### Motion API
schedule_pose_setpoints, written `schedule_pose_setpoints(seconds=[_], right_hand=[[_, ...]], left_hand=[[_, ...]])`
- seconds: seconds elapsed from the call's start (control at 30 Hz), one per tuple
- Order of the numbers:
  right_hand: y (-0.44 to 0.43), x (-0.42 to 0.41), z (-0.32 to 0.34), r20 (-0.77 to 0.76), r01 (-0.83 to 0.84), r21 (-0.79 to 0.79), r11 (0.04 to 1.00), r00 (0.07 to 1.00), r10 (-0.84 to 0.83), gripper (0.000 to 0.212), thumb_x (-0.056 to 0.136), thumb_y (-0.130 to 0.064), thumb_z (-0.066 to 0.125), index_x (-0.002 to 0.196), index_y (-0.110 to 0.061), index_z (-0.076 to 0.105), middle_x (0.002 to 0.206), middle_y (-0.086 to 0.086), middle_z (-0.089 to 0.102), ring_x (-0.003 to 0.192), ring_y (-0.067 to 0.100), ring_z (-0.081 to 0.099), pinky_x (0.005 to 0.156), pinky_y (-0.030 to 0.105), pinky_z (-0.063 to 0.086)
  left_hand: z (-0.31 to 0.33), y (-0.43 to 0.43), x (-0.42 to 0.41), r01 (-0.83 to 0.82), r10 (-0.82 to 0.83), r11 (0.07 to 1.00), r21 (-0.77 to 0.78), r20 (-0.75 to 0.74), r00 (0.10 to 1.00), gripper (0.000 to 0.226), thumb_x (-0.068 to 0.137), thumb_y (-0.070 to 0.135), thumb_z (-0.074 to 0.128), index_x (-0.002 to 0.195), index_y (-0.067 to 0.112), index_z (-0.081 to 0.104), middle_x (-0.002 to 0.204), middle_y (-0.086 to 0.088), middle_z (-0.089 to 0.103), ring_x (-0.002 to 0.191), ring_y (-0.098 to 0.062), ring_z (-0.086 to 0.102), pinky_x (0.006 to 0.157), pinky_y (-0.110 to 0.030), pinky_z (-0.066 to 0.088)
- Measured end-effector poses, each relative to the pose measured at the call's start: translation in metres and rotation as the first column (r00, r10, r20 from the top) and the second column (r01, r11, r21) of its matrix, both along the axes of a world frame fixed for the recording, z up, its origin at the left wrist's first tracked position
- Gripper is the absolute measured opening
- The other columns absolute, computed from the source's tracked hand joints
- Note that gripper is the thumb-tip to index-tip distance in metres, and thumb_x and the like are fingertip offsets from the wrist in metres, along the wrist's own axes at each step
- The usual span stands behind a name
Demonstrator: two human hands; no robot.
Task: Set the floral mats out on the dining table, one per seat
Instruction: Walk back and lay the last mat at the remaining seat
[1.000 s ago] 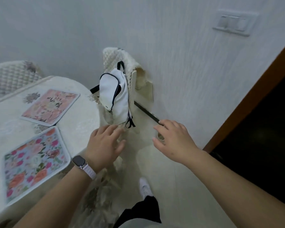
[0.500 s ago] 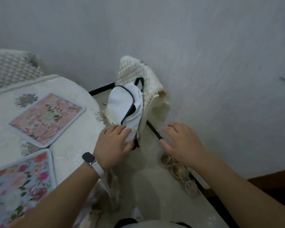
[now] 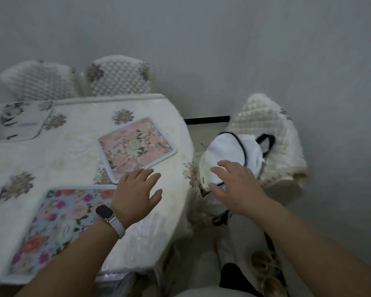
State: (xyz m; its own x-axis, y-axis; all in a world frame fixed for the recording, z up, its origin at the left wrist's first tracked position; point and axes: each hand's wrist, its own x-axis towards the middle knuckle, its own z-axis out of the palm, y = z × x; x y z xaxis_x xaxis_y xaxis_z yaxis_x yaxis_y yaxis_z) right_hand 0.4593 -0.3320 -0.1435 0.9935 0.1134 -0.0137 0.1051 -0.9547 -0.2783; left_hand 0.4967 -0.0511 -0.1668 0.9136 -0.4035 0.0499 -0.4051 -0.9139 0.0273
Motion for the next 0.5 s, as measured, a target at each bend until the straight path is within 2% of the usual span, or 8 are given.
schedule_pose_setpoints(seconds=[0.13,0.27,0.5], right_hand=[[-0.002,0.070,-0.004,-0.011,-0.200,0.053,0.978,0.979,0.201,0.048,0.091,-0.047,0.047,0.134,-0.025,0.052,0.141,0.002,0.049,0.127,0.026,0.044,0.103,0.043,0.034],[-0.001,0.130,-0.001,-0.016,-0.375,0.078,0.924,0.926,0.377,0.054,0.090,-0.051,0.041,0.136,-0.024,0.049,0.144,0.002,0.045,0.130,0.026,0.041,0.107,0.044,0.030],[-0.008,0.191,-0.017,-0.082,-0.530,0.087,0.843,0.840,0.537,0.051,0.094,-0.049,0.042,0.141,-0.026,0.045,0.149,0.000,0.039,0.134,0.024,0.034,0.109,0.044,0.029]], left_hand=[[0.014,0.000,0.023,-0.176,0.176,0.982,0.061,0.003,0.984,0.053,0.085,0.050,0.039,0.121,0.021,0.064,0.121,-0.003,0.067,0.111,-0.031,0.060,0.088,-0.050,0.049],[0.028,-0.010,0.045,-0.311,0.311,0.946,0.090,0.020,0.950,0.052,0.085,0.051,0.038,0.121,0.022,0.063,0.121,-0.001,0.066,0.111,-0.029,0.060,0.089,-0.048,0.049],[0.024,-0.036,0.050,-0.488,0.490,0.868,0.094,-0.001,0.871,0.053,0.085,0.050,0.039,0.123,0.021,0.061,0.124,-0.002,0.065,0.114,-0.030,0.058,0.089,-0.048,0.048]])
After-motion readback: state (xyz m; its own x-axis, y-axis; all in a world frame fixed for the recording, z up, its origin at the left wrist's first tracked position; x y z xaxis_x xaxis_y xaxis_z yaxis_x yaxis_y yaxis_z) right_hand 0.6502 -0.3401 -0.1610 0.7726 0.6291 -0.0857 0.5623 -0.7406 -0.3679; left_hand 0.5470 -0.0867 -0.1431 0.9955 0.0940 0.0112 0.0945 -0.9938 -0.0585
